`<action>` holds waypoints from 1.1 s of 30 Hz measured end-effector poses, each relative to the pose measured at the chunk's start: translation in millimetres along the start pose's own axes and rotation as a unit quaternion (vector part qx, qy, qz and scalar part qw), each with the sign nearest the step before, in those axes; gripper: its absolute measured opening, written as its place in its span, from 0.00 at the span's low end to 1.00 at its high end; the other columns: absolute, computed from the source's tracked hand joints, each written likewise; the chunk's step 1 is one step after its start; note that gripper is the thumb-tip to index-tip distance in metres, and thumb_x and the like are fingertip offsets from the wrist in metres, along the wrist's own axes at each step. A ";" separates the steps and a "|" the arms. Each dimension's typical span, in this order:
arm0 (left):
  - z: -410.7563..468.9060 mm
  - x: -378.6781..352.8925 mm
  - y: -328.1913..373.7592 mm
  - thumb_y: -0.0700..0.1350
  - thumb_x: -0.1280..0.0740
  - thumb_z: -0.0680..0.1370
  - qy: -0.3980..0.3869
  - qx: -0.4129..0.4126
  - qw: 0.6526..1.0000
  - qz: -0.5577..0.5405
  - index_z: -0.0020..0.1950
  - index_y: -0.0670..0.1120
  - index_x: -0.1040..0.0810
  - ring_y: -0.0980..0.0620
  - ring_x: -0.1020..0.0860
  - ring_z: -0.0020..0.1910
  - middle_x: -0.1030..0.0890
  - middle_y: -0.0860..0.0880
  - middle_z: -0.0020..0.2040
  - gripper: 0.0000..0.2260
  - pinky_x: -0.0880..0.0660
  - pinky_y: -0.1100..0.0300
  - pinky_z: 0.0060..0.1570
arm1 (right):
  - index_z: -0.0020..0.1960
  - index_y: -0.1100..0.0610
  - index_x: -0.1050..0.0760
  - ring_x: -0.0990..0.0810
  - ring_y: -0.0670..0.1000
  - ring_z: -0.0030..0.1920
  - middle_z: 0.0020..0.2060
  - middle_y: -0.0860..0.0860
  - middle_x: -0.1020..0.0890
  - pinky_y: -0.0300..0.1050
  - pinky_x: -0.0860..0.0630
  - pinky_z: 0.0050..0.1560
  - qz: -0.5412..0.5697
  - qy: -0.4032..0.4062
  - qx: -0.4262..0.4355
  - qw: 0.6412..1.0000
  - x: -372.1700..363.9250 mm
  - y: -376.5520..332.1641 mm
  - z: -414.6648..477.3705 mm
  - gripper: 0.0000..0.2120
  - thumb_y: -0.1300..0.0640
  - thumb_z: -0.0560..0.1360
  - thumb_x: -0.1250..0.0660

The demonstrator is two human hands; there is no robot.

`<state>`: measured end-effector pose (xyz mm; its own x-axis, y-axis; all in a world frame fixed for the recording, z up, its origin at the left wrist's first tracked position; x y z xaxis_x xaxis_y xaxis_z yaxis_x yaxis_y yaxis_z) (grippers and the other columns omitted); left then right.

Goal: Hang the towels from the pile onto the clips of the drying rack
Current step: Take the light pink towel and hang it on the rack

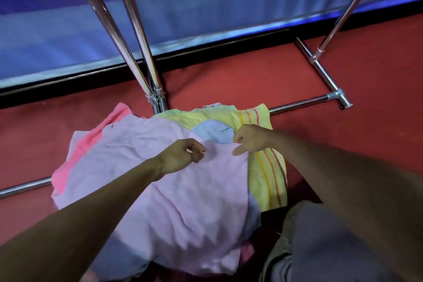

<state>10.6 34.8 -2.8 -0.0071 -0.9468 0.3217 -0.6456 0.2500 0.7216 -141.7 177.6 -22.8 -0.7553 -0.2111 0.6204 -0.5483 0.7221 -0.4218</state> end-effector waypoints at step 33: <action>-245.7 188.3 78.3 0.47 0.35 0.79 0.293 -0.205 0.929 -0.099 0.39 0.40 0.23 0.52 0.32 0.37 0.28 0.46 0.35 0.13 0.35 0.57 0.40 | 0.44 0.63 0.27 0.27 0.46 0.35 0.35 0.55 0.23 0.39 0.30 0.38 0.218 0.097 0.325 0.915 94.1 -298.5 -129.0 0.09 0.60 0.72 0.28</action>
<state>146.3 -74.0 265.0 0.5749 -0.7398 0.3496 -0.2449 0.2521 0.9362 -2.9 27.2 246.8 -0.9098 0.1712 0.3780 -0.3547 0.1517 -0.9226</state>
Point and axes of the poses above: each hand's wrist, its own z-axis towards the middle knuckle, its own x-axis out of the back of the hand, y = z × x, the point moved 4 cm from there along z, towards the middle knuckle
